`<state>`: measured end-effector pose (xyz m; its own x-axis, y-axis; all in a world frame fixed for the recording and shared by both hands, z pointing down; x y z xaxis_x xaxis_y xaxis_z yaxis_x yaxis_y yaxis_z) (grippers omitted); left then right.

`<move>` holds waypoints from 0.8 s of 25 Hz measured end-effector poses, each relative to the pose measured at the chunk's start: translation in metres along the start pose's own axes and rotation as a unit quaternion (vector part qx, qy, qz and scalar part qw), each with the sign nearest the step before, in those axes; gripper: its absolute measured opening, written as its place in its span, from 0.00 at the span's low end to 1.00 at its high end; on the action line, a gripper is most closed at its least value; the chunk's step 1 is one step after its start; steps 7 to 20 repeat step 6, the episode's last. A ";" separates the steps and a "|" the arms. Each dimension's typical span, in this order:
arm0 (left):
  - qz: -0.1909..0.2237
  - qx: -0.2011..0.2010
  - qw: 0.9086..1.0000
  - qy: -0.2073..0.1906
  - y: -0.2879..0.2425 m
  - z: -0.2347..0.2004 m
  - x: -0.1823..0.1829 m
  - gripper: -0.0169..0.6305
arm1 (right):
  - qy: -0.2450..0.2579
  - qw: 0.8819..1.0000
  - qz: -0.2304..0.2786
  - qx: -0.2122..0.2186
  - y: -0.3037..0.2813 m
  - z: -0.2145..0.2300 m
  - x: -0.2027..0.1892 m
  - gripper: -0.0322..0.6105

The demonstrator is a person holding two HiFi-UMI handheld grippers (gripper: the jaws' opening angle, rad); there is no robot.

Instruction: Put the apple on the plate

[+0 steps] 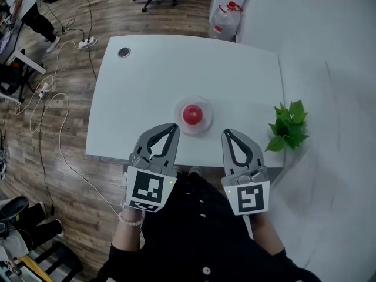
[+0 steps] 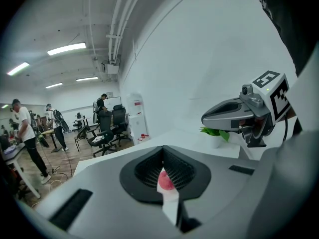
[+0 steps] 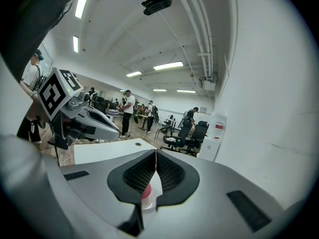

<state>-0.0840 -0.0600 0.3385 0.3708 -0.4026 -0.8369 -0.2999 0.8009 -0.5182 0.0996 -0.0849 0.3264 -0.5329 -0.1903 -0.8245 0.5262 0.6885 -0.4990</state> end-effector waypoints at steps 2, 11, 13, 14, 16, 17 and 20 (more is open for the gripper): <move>0.000 0.000 1.000 0.001 -0.001 0.000 0.000 0.05 | 0.001 1.000 -0.004 0.001 -0.001 0.001 -0.001 0.11; 0.000 -0.004 1.000 0.002 -0.001 -0.001 0.000 0.05 | -0.001 1.000 -0.009 0.001 -0.001 -0.001 -0.001 0.11; 0.000 -0.004 1.000 0.002 -0.001 -0.001 0.000 0.05 | -0.001 1.000 -0.009 0.001 -0.001 -0.001 -0.001 0.11; 0.000 -0.004 1.000 0.002 -0.001 -0.001 0.000 0.05 | -0.001 1.000 -0.009 0.001 -0.001 -0.001 -0.001 0.11; 0.000 -0.004 1.000 0.002 -0.001 -0.001 0.000 0.05 | -0.001 1.000 -0.009 0.001 -0.001 -0.001 -0.001 0.11; 0.000 -0.004 1.000 0.002 -0.001 -0.001 0.000 0.05 | -0.001 1.000 -0.009 0.001 -0.001 -0.001 -0.001 0.11; 0.000 -0.004 1.000 0.002 -0.001 -0.001 0.000 0.05 | -0.001 1.000 -0.009 0.001 -0.001 -0.001 -0.001 0.11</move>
Point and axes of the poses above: the fingertips, and each gripper's own axes: y backward along the fingers, z to its right, x out of its top, the point moved 8 cm from there along y, backward along the fingers, and after that the axes turned 13 degrees about -z, right-handed, at the moved point
